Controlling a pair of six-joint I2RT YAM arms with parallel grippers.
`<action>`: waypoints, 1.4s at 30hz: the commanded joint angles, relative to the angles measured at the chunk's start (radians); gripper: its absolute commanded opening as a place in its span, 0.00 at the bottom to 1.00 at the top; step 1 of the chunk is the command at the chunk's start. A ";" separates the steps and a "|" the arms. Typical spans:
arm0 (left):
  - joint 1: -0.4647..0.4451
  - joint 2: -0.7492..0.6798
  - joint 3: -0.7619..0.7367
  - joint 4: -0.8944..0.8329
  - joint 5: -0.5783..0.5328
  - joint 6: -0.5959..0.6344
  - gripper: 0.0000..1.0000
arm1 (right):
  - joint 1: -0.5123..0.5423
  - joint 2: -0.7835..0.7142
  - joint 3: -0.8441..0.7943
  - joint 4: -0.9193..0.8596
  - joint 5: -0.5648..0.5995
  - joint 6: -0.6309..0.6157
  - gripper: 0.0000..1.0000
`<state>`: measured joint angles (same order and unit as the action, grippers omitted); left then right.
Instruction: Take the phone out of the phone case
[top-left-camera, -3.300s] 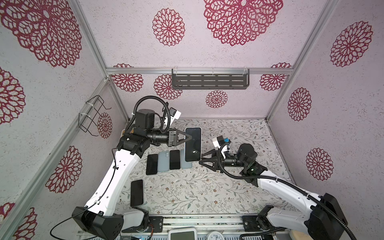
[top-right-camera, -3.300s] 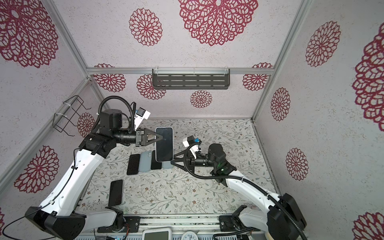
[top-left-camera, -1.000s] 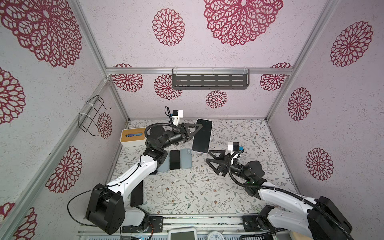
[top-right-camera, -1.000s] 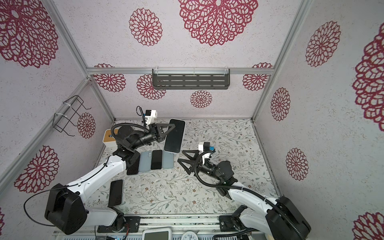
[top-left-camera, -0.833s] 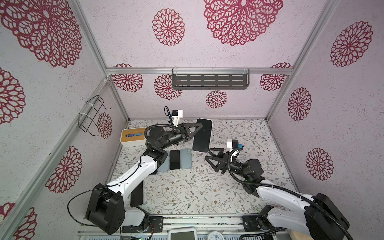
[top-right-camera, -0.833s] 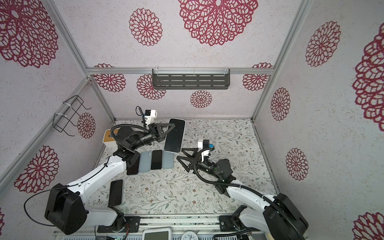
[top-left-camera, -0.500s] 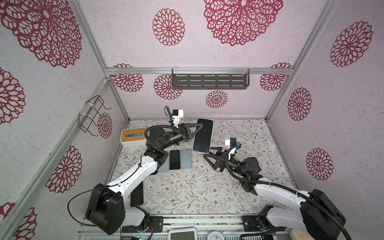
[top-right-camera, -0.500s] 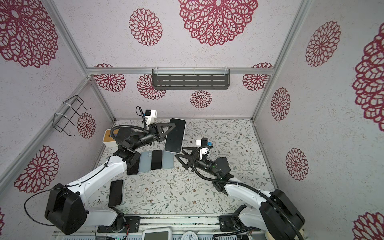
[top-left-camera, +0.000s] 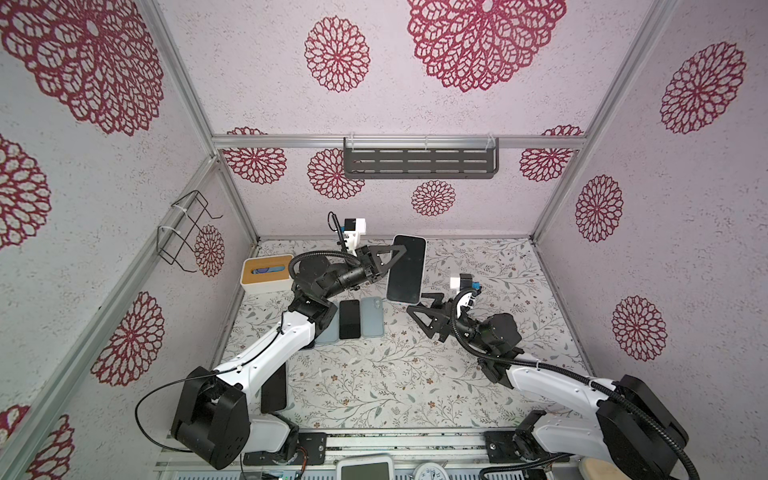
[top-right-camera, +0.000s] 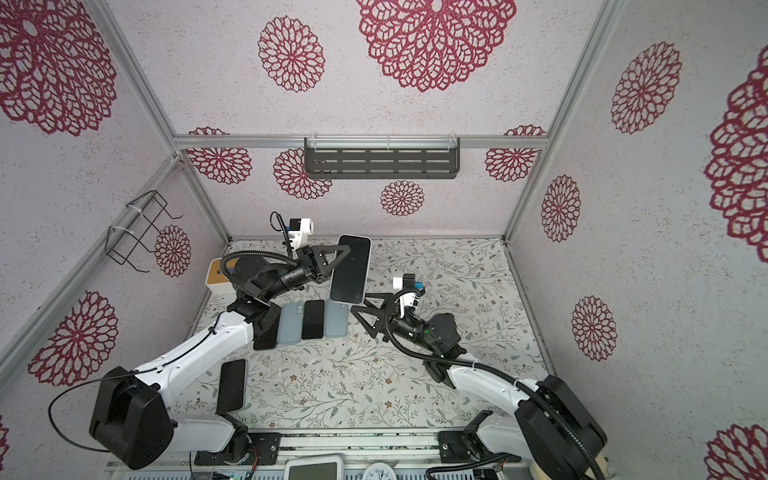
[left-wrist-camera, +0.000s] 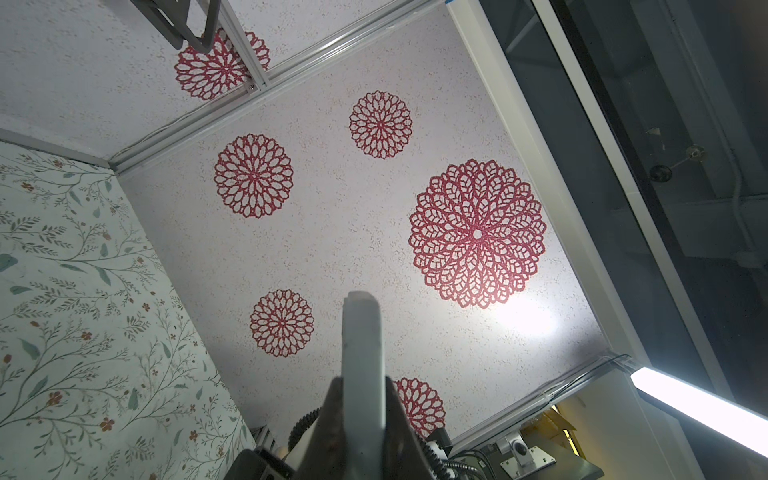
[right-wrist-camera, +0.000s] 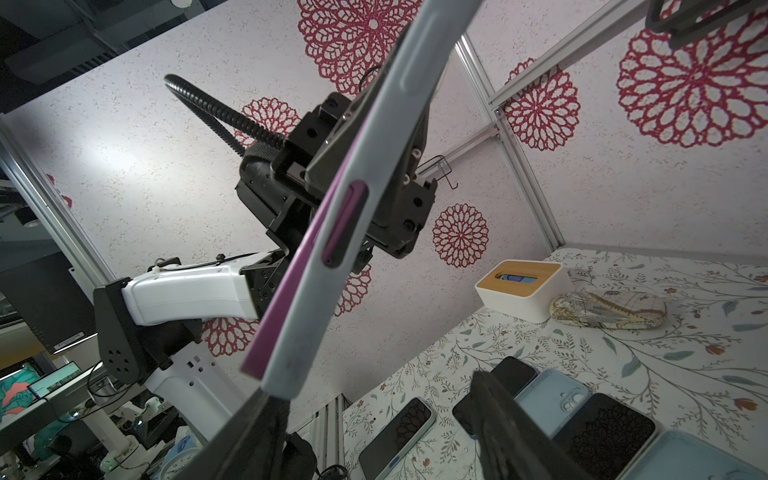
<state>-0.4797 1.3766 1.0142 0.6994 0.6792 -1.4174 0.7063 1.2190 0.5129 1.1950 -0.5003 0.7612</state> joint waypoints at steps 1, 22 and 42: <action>-0.012 -0.026 -0.006 0.052 0.006 0.008 0.00 | -0.010 -0.001 0.040 0.091 0.003 0.029 0.70; -0.012 -0.030 -0.003 0.062 0.000 0.012 0.00 | -0.011 0.046 0.028 0.156 -0.002 0.099 0.70; -0.052 -0.013 -0.035 0.106 0.012 0.011 0.00 | -0.061 0.086 0.071 0.152 0.015 0.181 0.51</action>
<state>-0.5072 1.3766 0.9859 0.7406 0.6640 -1.3964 0.6636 1.3014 0.5499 1.3025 -0.5190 0.9108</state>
